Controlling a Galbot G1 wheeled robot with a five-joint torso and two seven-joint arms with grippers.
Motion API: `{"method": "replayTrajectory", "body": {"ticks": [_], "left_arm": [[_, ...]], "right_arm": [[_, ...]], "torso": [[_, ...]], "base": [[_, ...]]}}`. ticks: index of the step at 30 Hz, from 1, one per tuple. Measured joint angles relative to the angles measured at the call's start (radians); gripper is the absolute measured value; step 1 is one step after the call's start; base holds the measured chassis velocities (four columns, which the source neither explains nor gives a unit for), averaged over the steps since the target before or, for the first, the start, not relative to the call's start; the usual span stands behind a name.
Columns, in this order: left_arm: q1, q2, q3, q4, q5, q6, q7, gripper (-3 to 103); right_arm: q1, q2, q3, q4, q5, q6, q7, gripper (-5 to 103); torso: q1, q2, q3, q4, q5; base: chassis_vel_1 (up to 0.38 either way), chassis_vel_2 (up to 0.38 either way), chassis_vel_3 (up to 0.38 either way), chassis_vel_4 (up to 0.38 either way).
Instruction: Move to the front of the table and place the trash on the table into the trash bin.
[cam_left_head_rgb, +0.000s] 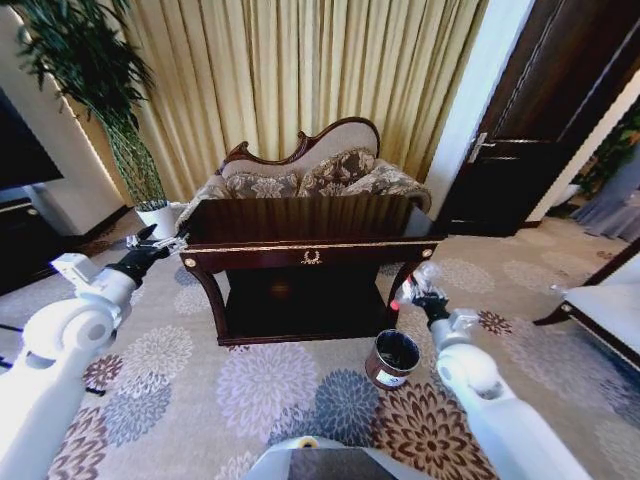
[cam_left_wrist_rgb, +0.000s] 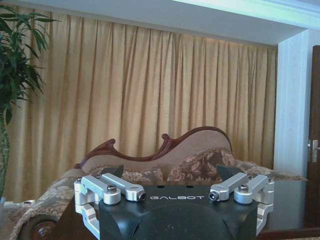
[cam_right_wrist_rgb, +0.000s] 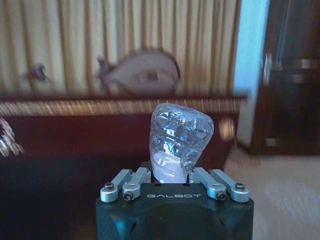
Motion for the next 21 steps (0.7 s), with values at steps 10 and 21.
{"method": "replayTrajectory", "body": {"ticks": [10, 21], "left_arm": [[0.039, -0.016, -0.027, -0.032, -0.001, -0.007, -0.01, 100], [0.045, -0.022, 0.019, -0.064, 0.017, -0.013, -0.008, 100]], "right_arm": [[0.138, 0.055, 0.0, -0.352, -0.058, 0.068, -0.08, 28], [0.208, 0.1, -0.001, -0.501, -0.165, 0.17, -0.086, 53]], "torso": [[0.0, 0.0, 0.0, -0.0001, -0.0004], [0.0, 0.0, 0.0, 0.0005, -0.0004]], "base": [[0.0, 0.0, 0.0, 0.0], [0.0, 0.0, 0.0, 0.0]]}}
